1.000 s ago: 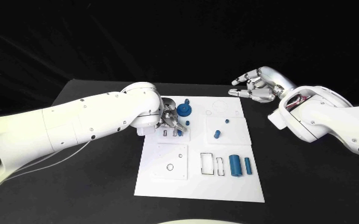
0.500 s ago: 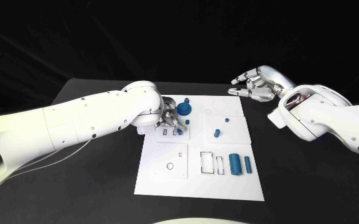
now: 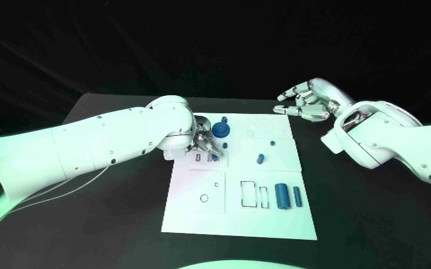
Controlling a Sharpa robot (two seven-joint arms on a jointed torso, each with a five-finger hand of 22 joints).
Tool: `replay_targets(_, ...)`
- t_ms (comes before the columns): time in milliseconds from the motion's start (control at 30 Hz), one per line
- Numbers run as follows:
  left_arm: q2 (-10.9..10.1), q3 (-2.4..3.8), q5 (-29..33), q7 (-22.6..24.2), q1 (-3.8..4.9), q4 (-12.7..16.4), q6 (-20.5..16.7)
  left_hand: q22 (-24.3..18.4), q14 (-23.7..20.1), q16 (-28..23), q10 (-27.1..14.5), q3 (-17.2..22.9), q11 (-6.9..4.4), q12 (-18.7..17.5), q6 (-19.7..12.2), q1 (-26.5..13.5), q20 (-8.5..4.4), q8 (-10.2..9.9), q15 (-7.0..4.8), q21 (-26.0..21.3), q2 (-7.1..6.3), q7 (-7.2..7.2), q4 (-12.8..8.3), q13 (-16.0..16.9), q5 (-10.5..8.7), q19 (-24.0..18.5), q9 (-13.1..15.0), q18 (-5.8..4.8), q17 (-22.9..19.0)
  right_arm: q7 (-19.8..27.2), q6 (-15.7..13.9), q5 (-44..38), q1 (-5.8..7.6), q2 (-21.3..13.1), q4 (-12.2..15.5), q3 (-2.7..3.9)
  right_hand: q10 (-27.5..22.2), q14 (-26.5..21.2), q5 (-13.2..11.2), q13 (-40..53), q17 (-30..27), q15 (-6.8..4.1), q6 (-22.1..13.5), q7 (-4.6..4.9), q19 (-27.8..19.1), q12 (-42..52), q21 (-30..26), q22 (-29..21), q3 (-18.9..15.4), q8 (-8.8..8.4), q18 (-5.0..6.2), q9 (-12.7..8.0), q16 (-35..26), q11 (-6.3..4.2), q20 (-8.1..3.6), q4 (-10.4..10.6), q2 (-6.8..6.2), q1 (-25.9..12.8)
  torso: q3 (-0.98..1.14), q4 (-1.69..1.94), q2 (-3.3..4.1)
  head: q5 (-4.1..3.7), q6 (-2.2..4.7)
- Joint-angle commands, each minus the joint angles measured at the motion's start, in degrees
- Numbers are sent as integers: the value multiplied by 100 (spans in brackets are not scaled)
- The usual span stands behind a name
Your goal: Assemble the parts on the task board
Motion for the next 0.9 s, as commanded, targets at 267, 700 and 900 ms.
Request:
replay_targets(267,26,1,221,-183,5,-41,100,31,566,15,-22,363,-47,-50,-111,523,-27,28,-64,31,172,-33,-130,-31,52,36,36,-67,1392,-16,94,-74,-8,10,-2,-1,27,440,28,5,856,-30,44,-2,-1,26,-22,8,-19,36,83,-9,-13,-22,-30,-19,71,10,-3,3,-4,-6,-7)
replay_targets(700,-101,6,1073,-9,5,2,-155,44,557,-9,15,3351,-24,-204,-255,763,14,358,-26,29,-591,17,-393,-143,40,4,383,-67,1361,-37,95,-83,-18,17,-33,-4,36,440,30,13,858,-31,45,-3,5,35,-15,15,-22,39,81,-10,-12,-23,-31,-20,75,13,-4,7,-4,0,0)
replay_targets(900,-230,9,1262,-12,5,136,-309,60,557,-8,42,3691,-21,-179,-275,526,11,468,-38,36,-697,12,-508,-121,25,5,479,-67,1363,-43,101,-83,-21,27,-56,-13,55,441,36,30,860,-33,54,-5,14,53,-2,27,-26,47,77,-8,-12,-25,-32,-18,84,12,-2,9,-2,16,12)
